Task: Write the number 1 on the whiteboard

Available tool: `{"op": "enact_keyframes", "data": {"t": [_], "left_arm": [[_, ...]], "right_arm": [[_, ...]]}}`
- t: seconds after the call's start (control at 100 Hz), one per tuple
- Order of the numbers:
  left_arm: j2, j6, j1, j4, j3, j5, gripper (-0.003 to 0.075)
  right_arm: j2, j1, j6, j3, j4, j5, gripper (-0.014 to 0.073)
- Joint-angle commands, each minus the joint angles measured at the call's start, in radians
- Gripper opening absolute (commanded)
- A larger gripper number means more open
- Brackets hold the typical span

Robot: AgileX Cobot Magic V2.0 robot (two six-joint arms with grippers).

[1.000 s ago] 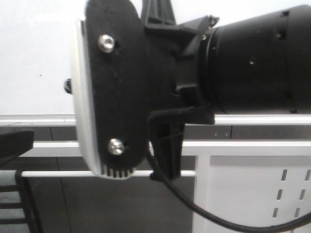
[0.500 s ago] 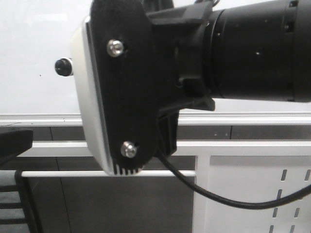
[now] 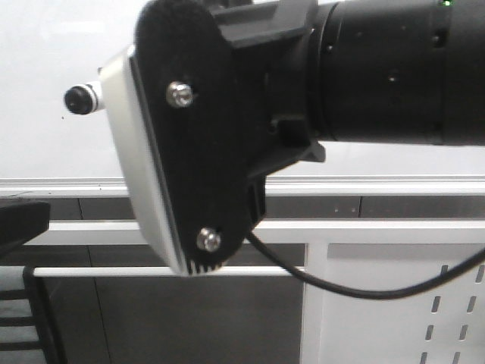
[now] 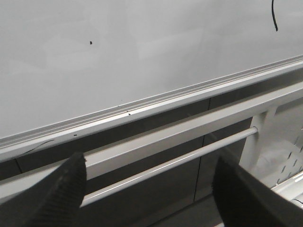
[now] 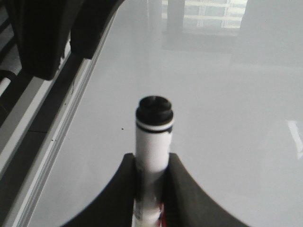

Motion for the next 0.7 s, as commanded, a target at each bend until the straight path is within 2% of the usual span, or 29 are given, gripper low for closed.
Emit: {"op": "enact_keyframes", "data": {"t": [0.0,0.69], "left_arm": [[-0.011,0.001,0.003,-0.014,0.023,-0.223,0.0503],[-0.011,0.001,0.003,-0.031,0.023,-0.223,0.0503]], "right_arm": [[-0.013,-0.019,-0.005,-0.036,-0.018,-0.097,-0.0079],[0.029,-0.047,-0.005,-0.072,-0.042,-0.152,-0.0079]]}}
